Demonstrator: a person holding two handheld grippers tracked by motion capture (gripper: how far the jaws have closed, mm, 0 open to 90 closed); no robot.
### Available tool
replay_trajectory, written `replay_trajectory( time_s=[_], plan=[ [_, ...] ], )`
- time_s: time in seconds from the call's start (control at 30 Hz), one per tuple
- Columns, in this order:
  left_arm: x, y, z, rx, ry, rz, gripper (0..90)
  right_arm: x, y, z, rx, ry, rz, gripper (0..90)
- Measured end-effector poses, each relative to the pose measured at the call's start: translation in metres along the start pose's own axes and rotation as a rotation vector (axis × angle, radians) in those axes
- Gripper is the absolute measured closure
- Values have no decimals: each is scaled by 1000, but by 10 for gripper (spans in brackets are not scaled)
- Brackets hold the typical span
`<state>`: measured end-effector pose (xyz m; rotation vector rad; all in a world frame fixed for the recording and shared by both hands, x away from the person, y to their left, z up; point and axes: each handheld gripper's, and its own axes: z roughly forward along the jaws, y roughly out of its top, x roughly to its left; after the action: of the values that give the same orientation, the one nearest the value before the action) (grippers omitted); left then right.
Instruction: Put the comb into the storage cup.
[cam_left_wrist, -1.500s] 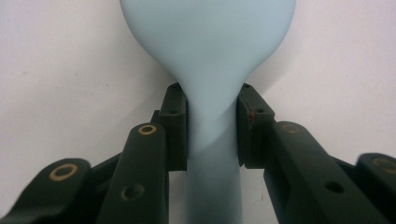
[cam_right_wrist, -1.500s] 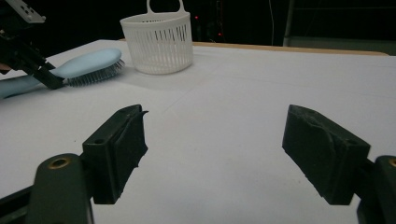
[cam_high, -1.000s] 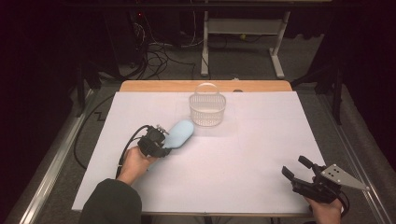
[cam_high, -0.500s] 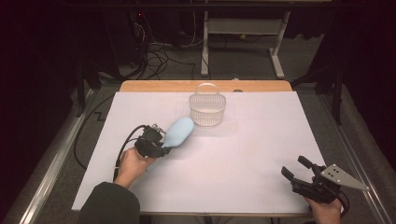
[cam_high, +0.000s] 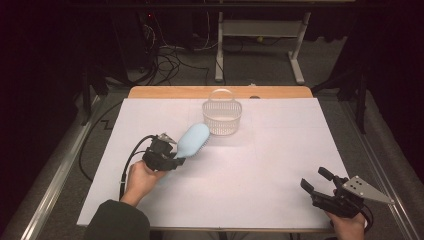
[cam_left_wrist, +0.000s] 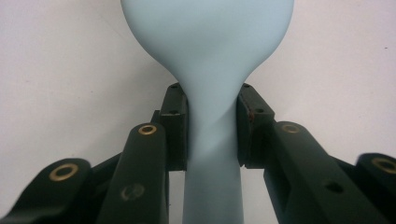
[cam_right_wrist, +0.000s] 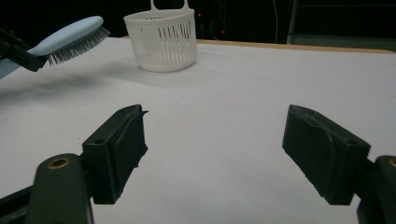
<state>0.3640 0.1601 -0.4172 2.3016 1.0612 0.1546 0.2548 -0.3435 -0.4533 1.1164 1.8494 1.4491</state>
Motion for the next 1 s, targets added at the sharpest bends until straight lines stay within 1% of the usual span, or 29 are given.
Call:
replay_trajectory(
  time_s=[0.3,0.43,0.57,0.77,0.83,0.93,1.0],
  plan=[
    [-4,-8,-4,-29,-19,-6,674,0,0,0,4,1,5,216],
    [-8,-13,-8,-42,-16,5,674,0,0,0,6,1,6,216],
    [-12,-18,-13,-73,-25,4,674,1,0,1,8,2,6,216],
    [-19,-25,-17,-104,-41,7,674,1,-1,1,13,-2,6,216],
    [-22,-27,-18,-110,-49,12,673,2,-1,2,13,-3,3,217],
    [-25,-29,-18,-118,-48,13,674,2,-1,1,10,-2,4,218],
    [-26,-30,-19,-125,-51,8,673,2,-1,1,9,-3,6,218]
  ],
)
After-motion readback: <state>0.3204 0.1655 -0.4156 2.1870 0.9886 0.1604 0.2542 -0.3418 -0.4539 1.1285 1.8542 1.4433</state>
